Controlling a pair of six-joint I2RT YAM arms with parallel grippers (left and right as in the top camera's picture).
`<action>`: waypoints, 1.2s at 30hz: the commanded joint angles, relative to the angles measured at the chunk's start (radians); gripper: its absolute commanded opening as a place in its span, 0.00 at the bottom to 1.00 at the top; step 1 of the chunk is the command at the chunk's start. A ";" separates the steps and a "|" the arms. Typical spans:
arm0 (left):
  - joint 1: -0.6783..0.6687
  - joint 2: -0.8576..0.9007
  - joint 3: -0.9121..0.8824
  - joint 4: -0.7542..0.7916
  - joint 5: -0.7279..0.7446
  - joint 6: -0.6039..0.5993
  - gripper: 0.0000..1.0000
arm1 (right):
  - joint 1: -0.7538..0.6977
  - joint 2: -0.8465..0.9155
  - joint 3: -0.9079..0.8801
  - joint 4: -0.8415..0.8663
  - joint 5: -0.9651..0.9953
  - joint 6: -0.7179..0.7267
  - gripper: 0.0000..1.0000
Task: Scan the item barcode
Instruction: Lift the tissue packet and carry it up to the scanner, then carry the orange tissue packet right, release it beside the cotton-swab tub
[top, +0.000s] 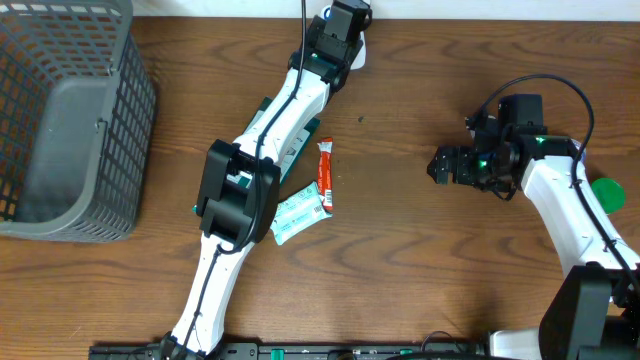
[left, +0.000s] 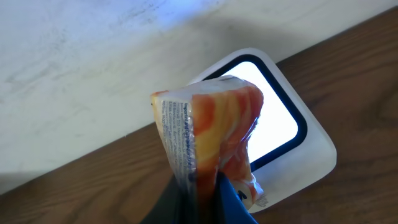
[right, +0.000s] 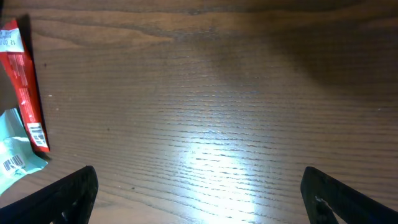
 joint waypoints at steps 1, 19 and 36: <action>0.003 -0.001 0.005 0.006 -0.016 0.012 0.07 | 0.000 -0.006 -0.002 0.000 0.002 -0.005 0.99; -0.003 -0.368 0.005 -0.612 0.646 -0.359 0.07 | -0.025 -0.019 0.050 -0.137 -0.226 0.048 0.99; -0.354 -0.294 -0.337 -0.287 0.893 -0.528 0.07 | -0.277 -0.283 0.486 -0.451 -0.260 -0.005 0.99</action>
